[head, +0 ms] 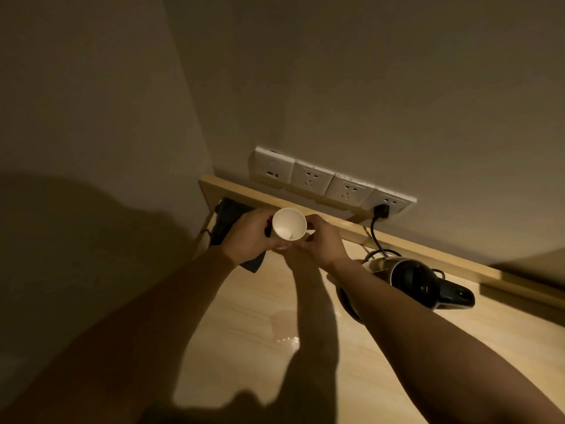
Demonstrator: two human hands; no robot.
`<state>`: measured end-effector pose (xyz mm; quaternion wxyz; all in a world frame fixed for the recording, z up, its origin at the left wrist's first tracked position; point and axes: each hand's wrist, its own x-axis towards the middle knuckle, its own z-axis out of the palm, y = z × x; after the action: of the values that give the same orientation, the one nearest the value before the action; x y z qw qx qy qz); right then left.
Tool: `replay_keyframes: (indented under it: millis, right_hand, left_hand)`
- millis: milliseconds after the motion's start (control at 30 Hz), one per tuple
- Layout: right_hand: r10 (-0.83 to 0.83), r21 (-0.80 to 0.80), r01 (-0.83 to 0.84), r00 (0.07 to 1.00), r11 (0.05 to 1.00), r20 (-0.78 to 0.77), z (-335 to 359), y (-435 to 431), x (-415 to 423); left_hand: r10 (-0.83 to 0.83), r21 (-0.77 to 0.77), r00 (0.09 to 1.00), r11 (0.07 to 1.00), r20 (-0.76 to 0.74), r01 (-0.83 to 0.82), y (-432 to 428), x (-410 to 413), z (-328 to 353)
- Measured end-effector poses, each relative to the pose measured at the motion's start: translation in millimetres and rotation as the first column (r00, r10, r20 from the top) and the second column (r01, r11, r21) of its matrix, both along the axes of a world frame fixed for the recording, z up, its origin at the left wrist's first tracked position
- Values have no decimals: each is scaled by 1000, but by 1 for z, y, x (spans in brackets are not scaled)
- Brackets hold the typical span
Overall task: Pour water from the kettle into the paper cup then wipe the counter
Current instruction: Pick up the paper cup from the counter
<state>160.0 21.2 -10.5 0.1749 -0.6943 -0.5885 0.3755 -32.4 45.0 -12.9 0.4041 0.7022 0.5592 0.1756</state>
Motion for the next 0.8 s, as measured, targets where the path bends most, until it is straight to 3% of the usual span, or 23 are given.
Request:
replay_keyframes:
  millis: [100,367,800]
  right_hand:
    - [11,15,-10,1000,1000,-20,7,-23,0]
    - [44,-33,-43,999,999,27,4,-87,8]
    - [43,-96,-41,999,995,21,-16,-112,9]
  left_hand:
    - [-10,-54,999,998,49,13,-17,-7,7]
    - [-1,-109,1000,994,-8,0,-80,-1,-1]
    - [21,-84,991,996,-131,-33,-117,1,-28]
